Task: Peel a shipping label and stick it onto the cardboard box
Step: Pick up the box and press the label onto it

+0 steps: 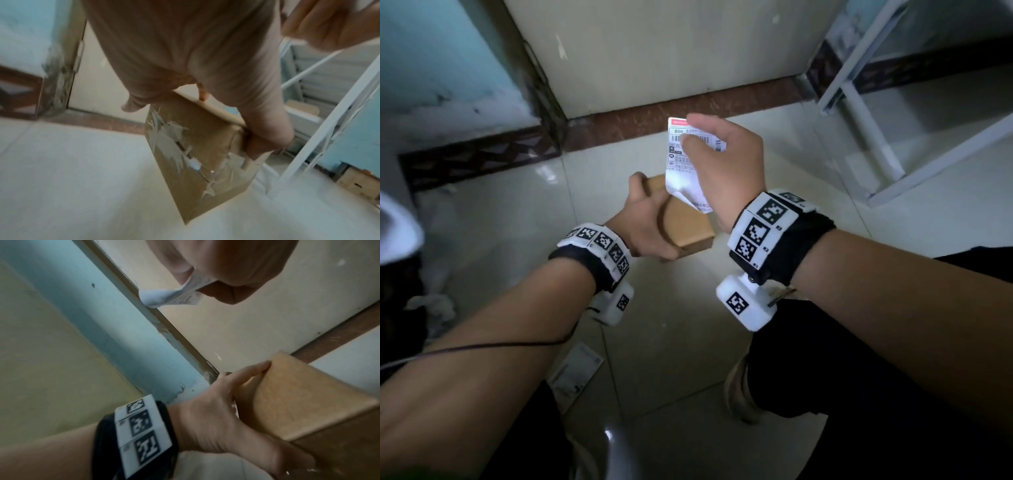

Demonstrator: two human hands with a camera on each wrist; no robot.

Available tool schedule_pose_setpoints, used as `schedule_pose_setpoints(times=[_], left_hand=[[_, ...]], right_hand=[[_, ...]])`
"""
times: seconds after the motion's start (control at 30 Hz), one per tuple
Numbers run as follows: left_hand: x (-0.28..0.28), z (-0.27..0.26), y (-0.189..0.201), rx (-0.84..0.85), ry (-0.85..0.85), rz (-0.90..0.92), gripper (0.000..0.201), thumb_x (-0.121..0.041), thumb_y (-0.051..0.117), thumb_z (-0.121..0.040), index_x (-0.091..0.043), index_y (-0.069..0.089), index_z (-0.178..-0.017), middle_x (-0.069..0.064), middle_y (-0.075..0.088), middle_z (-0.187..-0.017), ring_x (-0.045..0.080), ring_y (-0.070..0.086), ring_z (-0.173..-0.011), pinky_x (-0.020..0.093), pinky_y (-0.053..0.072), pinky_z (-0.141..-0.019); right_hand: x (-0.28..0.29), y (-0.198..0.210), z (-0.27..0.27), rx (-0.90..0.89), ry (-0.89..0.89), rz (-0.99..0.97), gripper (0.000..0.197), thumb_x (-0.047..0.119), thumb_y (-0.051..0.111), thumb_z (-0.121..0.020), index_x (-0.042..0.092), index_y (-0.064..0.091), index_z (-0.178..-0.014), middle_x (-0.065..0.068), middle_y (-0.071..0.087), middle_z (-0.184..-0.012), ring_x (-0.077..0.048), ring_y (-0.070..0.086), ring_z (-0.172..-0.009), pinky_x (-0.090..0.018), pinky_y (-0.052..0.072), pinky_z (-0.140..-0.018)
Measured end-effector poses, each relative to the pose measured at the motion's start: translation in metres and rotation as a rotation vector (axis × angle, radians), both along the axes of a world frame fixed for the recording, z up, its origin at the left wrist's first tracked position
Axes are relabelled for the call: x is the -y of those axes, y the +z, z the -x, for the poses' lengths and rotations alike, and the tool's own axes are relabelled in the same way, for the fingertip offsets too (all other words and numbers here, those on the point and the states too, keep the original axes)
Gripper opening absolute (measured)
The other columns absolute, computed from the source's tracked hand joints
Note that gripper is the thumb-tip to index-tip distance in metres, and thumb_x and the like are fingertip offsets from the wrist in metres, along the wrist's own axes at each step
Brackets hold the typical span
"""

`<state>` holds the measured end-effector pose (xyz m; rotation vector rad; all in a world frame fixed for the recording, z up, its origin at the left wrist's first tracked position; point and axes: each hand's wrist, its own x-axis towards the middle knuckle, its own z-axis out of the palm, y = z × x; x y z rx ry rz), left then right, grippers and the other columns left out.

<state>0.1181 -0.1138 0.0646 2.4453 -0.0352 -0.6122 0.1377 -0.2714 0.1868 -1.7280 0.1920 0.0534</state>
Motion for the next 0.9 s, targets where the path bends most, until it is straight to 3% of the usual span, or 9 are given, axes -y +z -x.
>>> schedule_pose_setpoints(times=[0.07, 0.13, 0.2, 0.43, 0.53, 0.6, 0.73, 0.8, 0.9], left_hand=[[-0.010, 0.007, 0.038, 0.081, 0.006, 0.019, 0.111, -0.047, 0.090, -0.041, -0.054, 0.043, -0.141, 0.000, 0.012, -0.150, 0.047, 0.038, -0.138, 0.041, 0.039, -0.126], [-0.022, 0.017, 0.076, 0.171, -0.012, -0.019, 0.120, -0.056, 0.083, -0.039, -0.053, 0.040, -0.151, 0.008, 0.007, -0.162, 0.048, 0.021, -0.151, 0.050, 0.030, -0.131], [-0.033, 0.029, 0.113, 0.233, -0.029, -0.060, 0.129, -0.060, 0.080, -0.040, -0.050, 0.034, -0.160, 0.016, 0.001, -0.169, 0.049, 0.010, -0.157, 0.056, 0.023, -0.132], [-0.063, 0.085, 0.203, 0.391, -0.038, 0.007, 0.131, -0.058, 0.079, -0.049, -0.056, 0.017, -0.165, 0.004, -0.033, -0.176, 0.041, -0.014, -0.166, 0.049, 0.015, -0.133], [-0.072, 0.107, 0.214, 0.452, -0.033, 0.034, 0.140, -0.057, 0.084, -0.053, -0.047, 0.008, -0.169, 0.011, -0.027, -0.177, 0.036, -0.024, -0.166, 0.054, 0.013, -0.135], [-0.078, 0.118, 0.211, 0.463, 0.003, 0.054, 0.154, -0.058, 0.088, -0.053, -0.034, -0.007, -0.173, 0.012, -0.015, -0.178, 0.033, -0.017, -0.168, 0.057, 0.016, -0.135], [-0.080, 0.124, 0.204, 0.429, 0.056, 0.113, 0.173, -0.057, 0.092, -0.054, -0.029, -0.038, -0.163, -0.008, -0.014, -0.176, 0.021, -0.006, -0.168, 0.043, 0.020, -0.135], [-0.080, 0.122, 0.203, 0.426, 0.048, 0.129, 0.173, -0.053, 0.094, -0.056, -0.034, -0.043, -0.159, -0.012, -0.019, -0.175, 0.016, -0.003, -0.168, 0.035, 0.025, -0.130], [-0.081, 0.118, 0.200, 0.419, 0.049, 0.190, 0.171, -0.048, 0.097, -0.058, -0.033, -0.039, -0.162, -0.013, -0.014, -0.175, -0.003, 0.015, -0.154, 0.011, 0.026, -0.118]], right_hand=[[-0.011, 0.018, -0.005, 0.027, -0.015, -0.045, 0.029, 0.010, 0.072, -0.093, 0.018, 0.080, -0.119, 0.013, 0.076, -0.108, -0.003, 0.073, -0.102, -0.023, 0.060, -0.096], [-0.023, 0.041, -0.005, 0.074, -0.002, -0.100, 0.026, 0.008, 0.072, -0.091, 0.016, 0.081, -0.115, 0.014, 0.077, -0.100, -0.006, 0.075, -0.098, -0.025, 0.062, -0.092], [-0.031, 0.065, -0.003, 0.111, 0.017, -0.146, 0.024, 0.008, 0.074, -0.091, 0.015, 0.081, -0.113, 0.007, 0.079, -0.103, -0.009, 0.076, -0.098, -0.022, 0.062, -0.087], [-0.051, 0.121, 0.031, 0.154, 0.173, -0.309, 0.026, 0.012, 0.078, -0.091, 0.016, 0.081, -0.116, 0.001, 0.082, -0.112, -0.016, 0.078, -0.104, -0.035, 0.063, -0.097], [-0.056, 0.124, 0.052, 0.137, 0.241, -0.327, 0.025, 0.009, 0.076, -0.093, 0.015, 0.081, -0.117, 0.000, 0.082, -0.112, -0.018, 0.078, -0.103, -0.035, 0.063, -0.097], [-0.058, 0.124, 0.061, 0.130, 0.275, -0.311, 0.025, 0.011, 0.077, -0.093, 0.017, 0.082, -0.117, 0.003, 0.081, -0.115, -0.017, 0.077, -0.109, -0.039, 0.061, -0.103], [-0.058, 0.122, 0.068, 0.156, 0.322, -0.243, 0.025, 0.015, 0.077, -0.092, 0.022, 0.083, -0.116, 0.007, 0.079, -0.121, -0.012, 0.074, -0.118, -0.045, 0.056, -0.110], [-0.056, 0.122, 0.067, 0.167, 0.320, -0.228, 0.025, 0.013, 0.077, -0.093, 0.023, 0.082, -0.115, 0.006, 0.080, -0.119, -0.012, 0.075, -0.114, -0.045, 0.058, -0.108], [-0.052, 0.126, 0.063, 0.172, 0.314, -0.245, 0.027, 0.014, 0.076, -0.091, 0.020, 0.082, -0.116, 0.000, 0.081, -0.117, -0.019, 0.077, -0.110, -0.046, 0.060, -0.104]])
